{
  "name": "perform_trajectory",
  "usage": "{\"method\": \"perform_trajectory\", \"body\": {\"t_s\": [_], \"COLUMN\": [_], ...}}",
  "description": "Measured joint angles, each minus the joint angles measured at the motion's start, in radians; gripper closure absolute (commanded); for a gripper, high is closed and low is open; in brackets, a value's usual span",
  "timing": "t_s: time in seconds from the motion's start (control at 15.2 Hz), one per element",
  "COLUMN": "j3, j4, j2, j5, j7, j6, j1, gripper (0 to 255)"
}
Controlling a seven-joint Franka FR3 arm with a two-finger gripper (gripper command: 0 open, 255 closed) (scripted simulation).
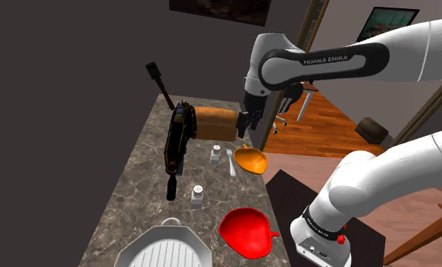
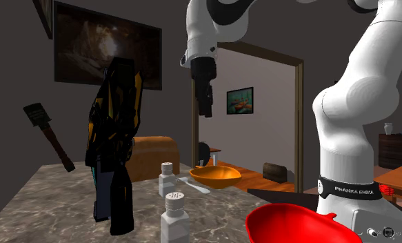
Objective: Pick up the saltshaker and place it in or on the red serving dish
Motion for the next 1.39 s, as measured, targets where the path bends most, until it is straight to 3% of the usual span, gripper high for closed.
{"method": "perform_trajectory", "body": {"t_s": [0.4, 0.79, 1.39], "j3": [0.032, 0.057, 0.059], "j4": [0.037, 0.128, 0.094], "j2": [0.226, 0.436, 0.513], "j5": [-0.015, -0.050, -0.060], "j7": [0.041, 0.097, 0.106], "j6": [0.213, 0.352, 0.465], "j1": [-0.005, -0.006, -0.006], "gripper": [0, 0, 0]}}
